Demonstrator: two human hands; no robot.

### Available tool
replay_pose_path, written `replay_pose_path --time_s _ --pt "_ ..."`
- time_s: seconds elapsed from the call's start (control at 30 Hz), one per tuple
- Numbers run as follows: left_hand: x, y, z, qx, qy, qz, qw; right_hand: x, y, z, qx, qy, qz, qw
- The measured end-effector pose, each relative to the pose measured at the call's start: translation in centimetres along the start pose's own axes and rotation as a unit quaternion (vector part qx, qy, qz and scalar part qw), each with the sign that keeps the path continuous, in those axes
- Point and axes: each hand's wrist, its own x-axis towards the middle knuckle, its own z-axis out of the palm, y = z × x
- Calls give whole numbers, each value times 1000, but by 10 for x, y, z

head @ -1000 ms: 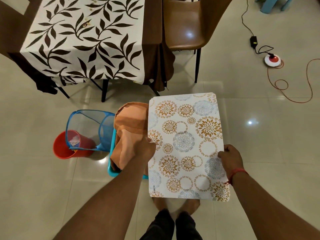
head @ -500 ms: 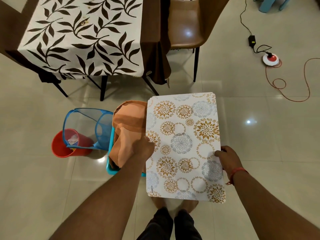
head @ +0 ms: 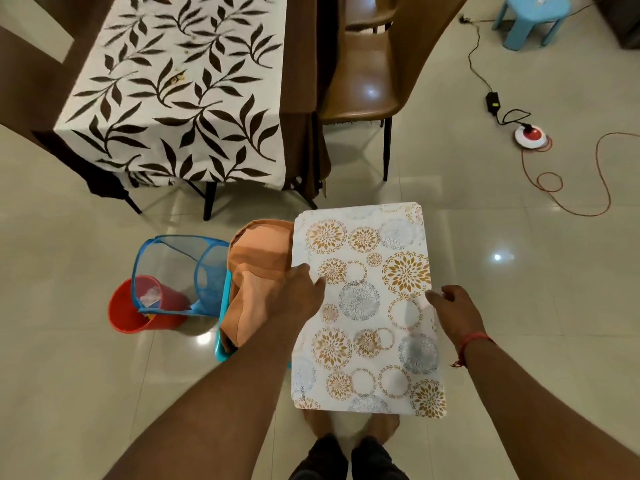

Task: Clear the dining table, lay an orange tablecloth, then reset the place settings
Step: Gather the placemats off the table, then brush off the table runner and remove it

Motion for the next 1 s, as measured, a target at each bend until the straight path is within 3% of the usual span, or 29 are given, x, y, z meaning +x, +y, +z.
replay_pose_path --time_s 0.07,0.13,0.23,0.3,0.43,0.67,1.0 --pt "-3 18 -8 37 -14 45 998 -4 -14 -8 -47 -8 -39 998" --pt "-6 36 -17 114 -31 91 989 -8 -29 -17 -171 -22 -101 980" --pt "-15 75 -27 234 -28 174 956 -17 -48 -43 -383 -4 -193 904" --pt "-23 106 -31 274 7 231 934 -18 -62 -66 -434 7 -217 874" --pt "-28 176 -42 305 89 292 902 -7 -100 -125 -439 50 -266 857" --pt "-50 300 -38 293 171 245 908 40 -158 -253 -471 88 -389 787" --pt "-85 445 -50 296 252 218 895 76 -213 -384 -451 126 -445 764"
